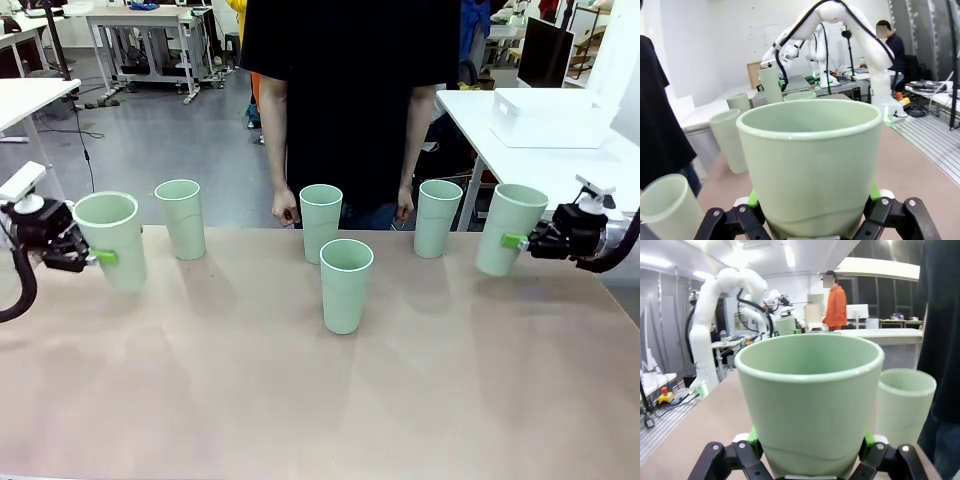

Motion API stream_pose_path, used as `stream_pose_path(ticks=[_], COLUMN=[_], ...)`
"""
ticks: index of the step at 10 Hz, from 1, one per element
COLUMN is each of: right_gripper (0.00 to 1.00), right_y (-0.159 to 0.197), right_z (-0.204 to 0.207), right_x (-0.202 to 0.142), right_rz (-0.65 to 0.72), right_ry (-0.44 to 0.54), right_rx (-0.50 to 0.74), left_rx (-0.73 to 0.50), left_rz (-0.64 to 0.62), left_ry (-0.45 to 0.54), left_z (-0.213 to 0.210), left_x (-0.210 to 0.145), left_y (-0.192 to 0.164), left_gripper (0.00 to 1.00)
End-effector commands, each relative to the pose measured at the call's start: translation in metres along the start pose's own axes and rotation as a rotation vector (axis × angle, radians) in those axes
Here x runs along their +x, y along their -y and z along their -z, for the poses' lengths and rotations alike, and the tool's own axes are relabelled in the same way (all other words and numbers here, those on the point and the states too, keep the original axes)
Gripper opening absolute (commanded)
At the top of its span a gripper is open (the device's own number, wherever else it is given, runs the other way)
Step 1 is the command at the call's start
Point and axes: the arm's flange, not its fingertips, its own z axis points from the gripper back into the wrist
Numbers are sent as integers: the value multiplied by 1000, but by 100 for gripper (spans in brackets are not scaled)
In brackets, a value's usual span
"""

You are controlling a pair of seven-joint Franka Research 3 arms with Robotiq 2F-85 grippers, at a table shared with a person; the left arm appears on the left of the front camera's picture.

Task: Stack the cups and store them in the basket.
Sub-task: Pick up two Reusable plastic cups , one in each hand.

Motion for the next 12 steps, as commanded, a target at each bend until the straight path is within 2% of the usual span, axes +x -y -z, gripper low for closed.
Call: stream_pose_path(ticks=[1, 4, 6, 9, 12], right_gripper=[85, 85, 85, 85, 85], right_y=[-24, -52, -67, -82, -89], right_z=[30, 61, 80, 91, 90], right_x=[23, 41, 47, 46, 37], right_rz=[15, -25, -35, -75, -111], right_ry=[-7, -7, -19, -21, 7], right_rx=[-72, -67, -81, -100, -47], left_rx=[51, 137, 180, 130, 61], left_rz=[-40, -54, -70, -75, -48], left_ry=[0, 39, 75, 177, 182], left_z=[32, 71, 94, 114, 127], left_x=[24, 63, 77, 57, 26], left_y=[9, 14, 15, 12, 23], left_gripper=[87, 87, 87, 87, 87])
